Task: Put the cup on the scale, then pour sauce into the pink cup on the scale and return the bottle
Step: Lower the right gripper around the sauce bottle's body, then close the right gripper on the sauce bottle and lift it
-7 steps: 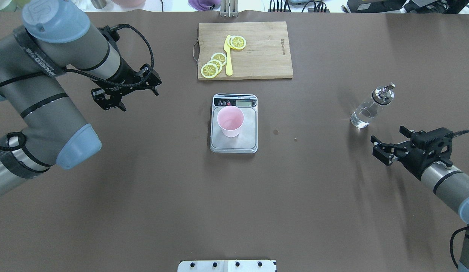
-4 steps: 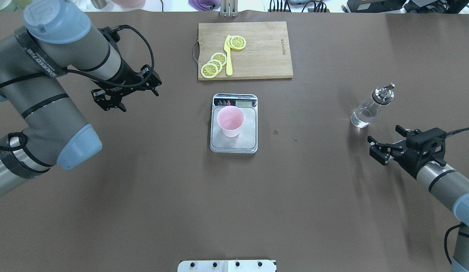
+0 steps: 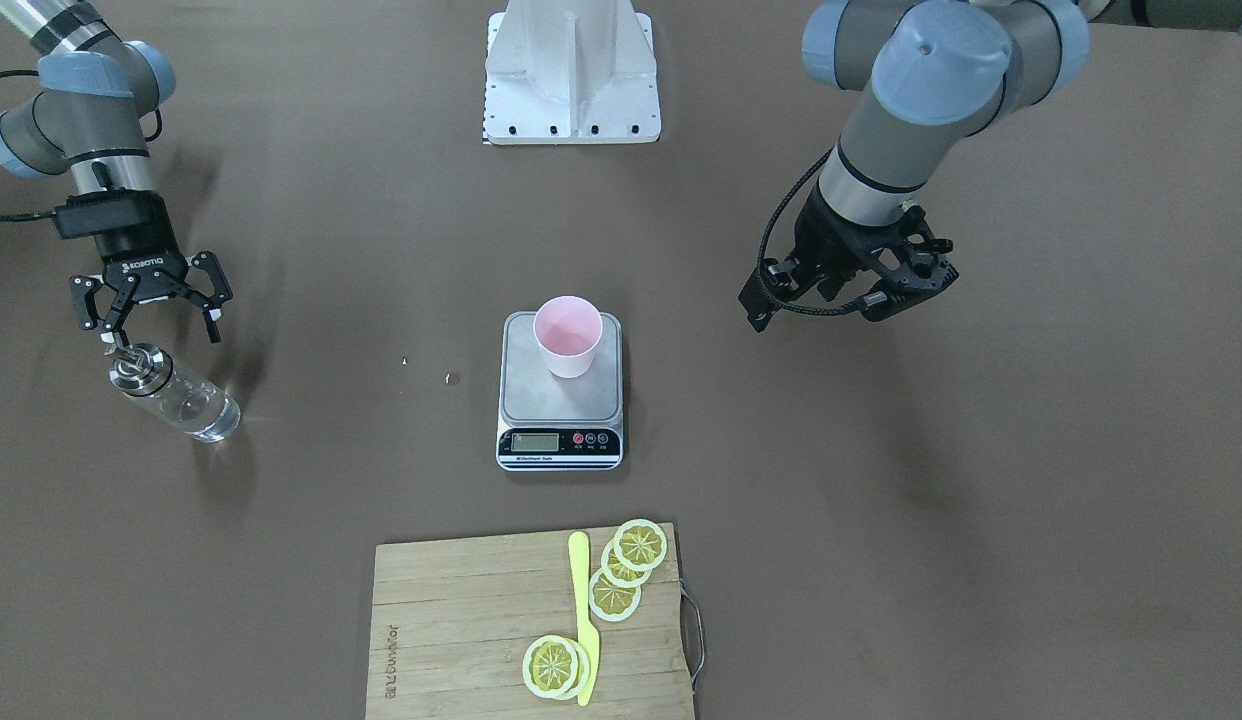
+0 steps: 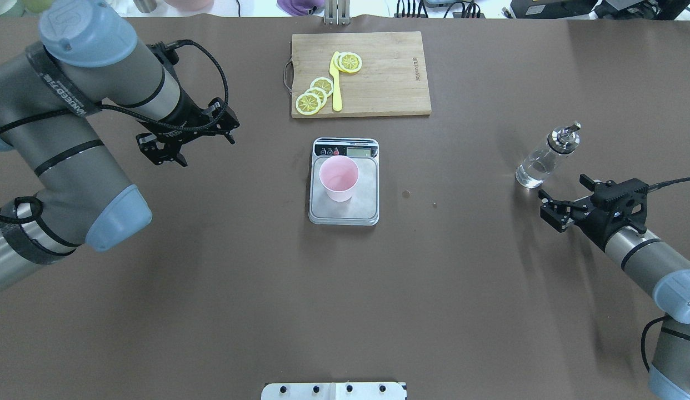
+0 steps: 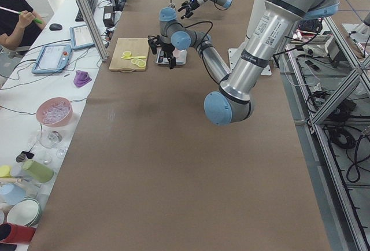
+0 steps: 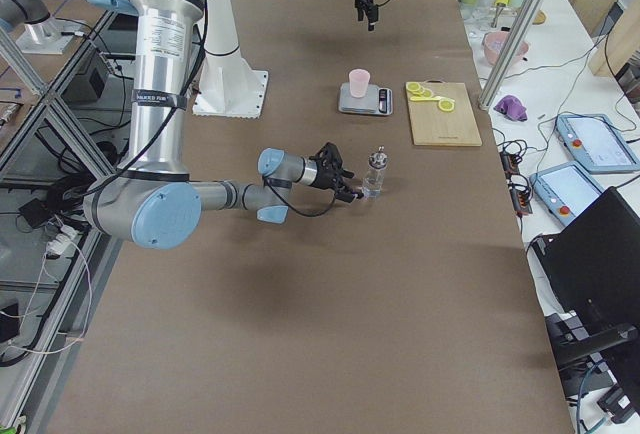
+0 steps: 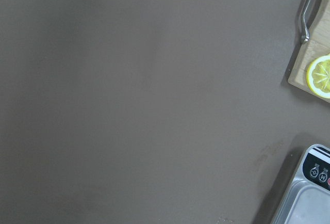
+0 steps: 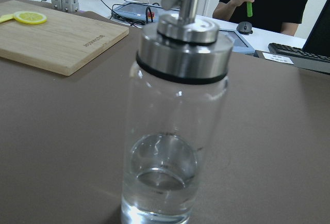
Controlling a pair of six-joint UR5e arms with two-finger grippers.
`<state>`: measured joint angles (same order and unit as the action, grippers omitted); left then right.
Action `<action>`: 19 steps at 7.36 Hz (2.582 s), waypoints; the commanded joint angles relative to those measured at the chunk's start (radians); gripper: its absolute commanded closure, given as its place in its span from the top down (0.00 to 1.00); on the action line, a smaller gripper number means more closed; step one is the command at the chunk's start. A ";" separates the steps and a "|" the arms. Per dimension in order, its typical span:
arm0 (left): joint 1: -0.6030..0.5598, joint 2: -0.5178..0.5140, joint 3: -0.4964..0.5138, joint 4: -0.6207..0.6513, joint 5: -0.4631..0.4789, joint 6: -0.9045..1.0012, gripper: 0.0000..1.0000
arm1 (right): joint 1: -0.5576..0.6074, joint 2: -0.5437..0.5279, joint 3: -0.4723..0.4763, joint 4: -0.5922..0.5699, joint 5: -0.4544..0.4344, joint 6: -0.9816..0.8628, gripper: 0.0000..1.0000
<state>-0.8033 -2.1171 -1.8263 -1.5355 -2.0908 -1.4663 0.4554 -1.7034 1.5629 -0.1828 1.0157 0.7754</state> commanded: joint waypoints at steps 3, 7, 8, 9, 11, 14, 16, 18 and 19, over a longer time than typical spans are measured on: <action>0.001 0.002 0.005 0.000 0.002 -0.002 0.99 | 0.019 0.048 -0.007 -0.003 0.004 -0.007 0.95; 0.001 -0.003 0.015 0.000 0.000 -0.003 0.99 | 0.043 0.104 -0.061 -0.003 0.006 -0.011 0.94; 0.001 -0.003 0.015 0.000 0.000 -0.003 0.99 | 0.049 0.126 -0.085 -0.003 0.007 -0.011 0.94; 0.001 -0.004 0.015 0.000 0.000 -0.003 0.99 | 0.055 0.126 -0.086 -0.003 0.018 -0.011 0.94; 0.001 -0.003 0.015 0.000 0.000 -0.003 0.98 | 0.068 0.126 -0.086 -0.003 0.030 -0.011 0.93; 0.001 -0.003 0.015 0.000 0.000 -0.003 0.99 | 0.071 0.137 -0.086 -0.003 0.034 -0.010 0.88; -0.001 -0.003 0.013 0.000 0.000 -0.003 0.99 | 0.074 0.146 -0.087 -0.003 0.034 -0.010 0.82; 0.001 -0.004 0.009 0.002 0.000 -0.005 0.99 | 0.089 0.148 -0.087 -0.003 0.049 -0.004 0.61; 0.001 -0.006 0.012 0.002 0.000 -0.005 0.99 | 0.101 0.148 -0.087 -0.003 0.067 -0.002 0.47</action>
<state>-0.8026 -2.1213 -1.8154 -1.5346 -2.0908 -1.4706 0.5429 -1.5561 1.4757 -0.1857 1.0636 0.7708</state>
